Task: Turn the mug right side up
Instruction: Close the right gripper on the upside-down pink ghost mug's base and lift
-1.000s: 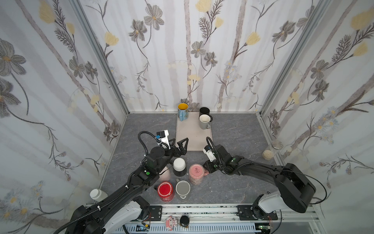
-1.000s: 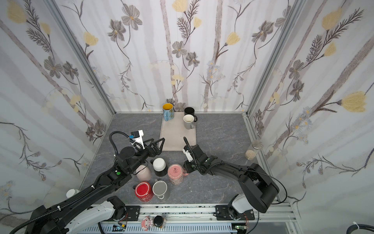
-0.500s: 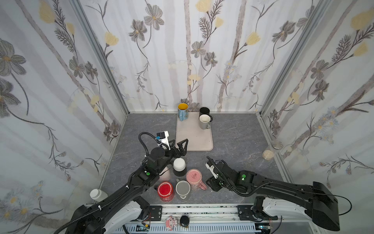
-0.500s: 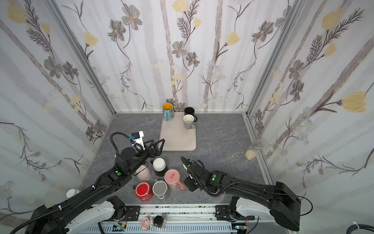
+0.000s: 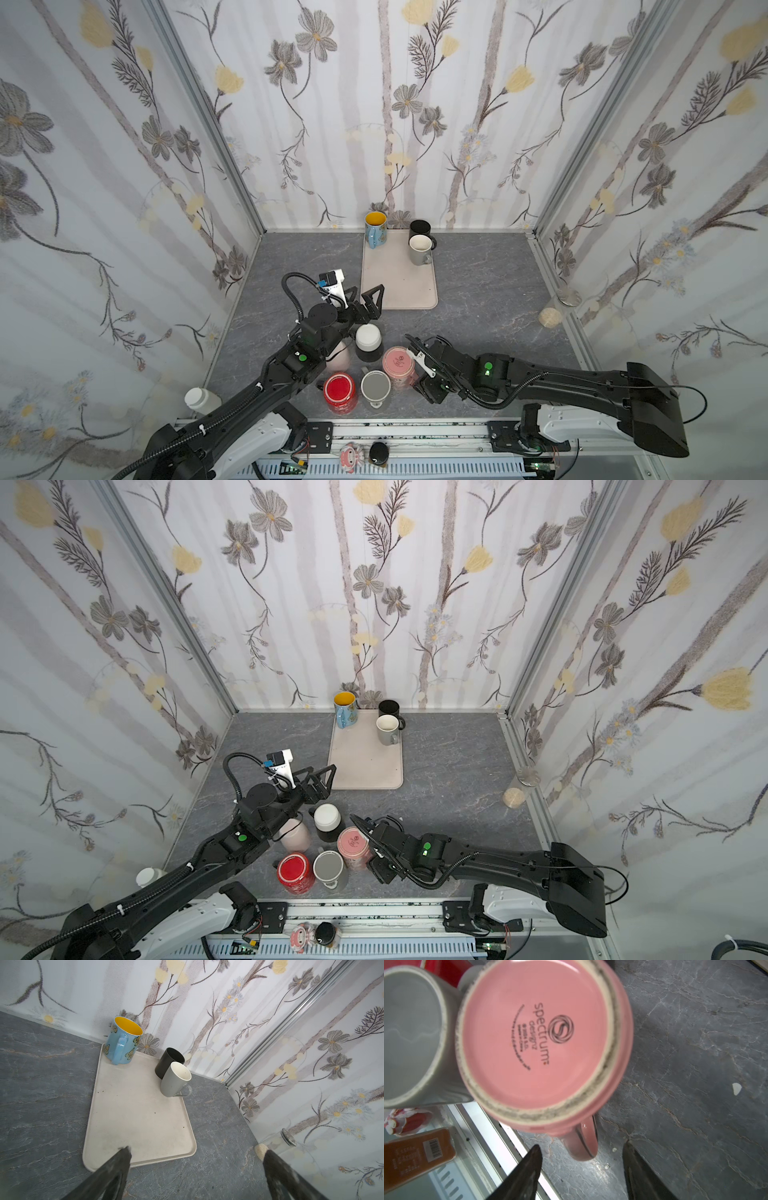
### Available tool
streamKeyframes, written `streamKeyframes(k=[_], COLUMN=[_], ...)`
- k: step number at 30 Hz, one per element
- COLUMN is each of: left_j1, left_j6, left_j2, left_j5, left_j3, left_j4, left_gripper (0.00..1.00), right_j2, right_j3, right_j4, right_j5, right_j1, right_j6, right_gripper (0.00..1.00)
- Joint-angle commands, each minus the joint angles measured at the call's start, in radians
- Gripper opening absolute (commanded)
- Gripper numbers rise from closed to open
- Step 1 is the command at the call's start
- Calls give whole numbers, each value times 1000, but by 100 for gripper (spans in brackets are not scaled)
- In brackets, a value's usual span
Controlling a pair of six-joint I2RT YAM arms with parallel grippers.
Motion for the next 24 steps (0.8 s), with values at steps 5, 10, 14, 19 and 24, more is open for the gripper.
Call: streamKeyframes(k=[5, 10, 14, 19, 24], left_j1=[1, 2, 2, 2, 2], left_j6=[-15, -18, -19, -22, -25], left_j2=[-5, -2, -1, -1, 2], left_j5=[-21, -17, -11, -1, 2], left_j3=[5, 8, 12, 16, 16], left_j4=[-1, -3, -4, -4, 7], left_gripper=[100, 100, 100, 100, 100], right_j2=[73, 109, 136, 134, 109], right_j3=[25, 35, 36, 18, -13], right_j4=[56, 107, 123, 137, 126], right_j5=[11, 17, 24, 50, 136], right_j1=[-1, -3, -3, -2, -6], right_j6=[-91, -113, -117, -85, -32], right_gripper=[59, 51, 35, 24, 13])
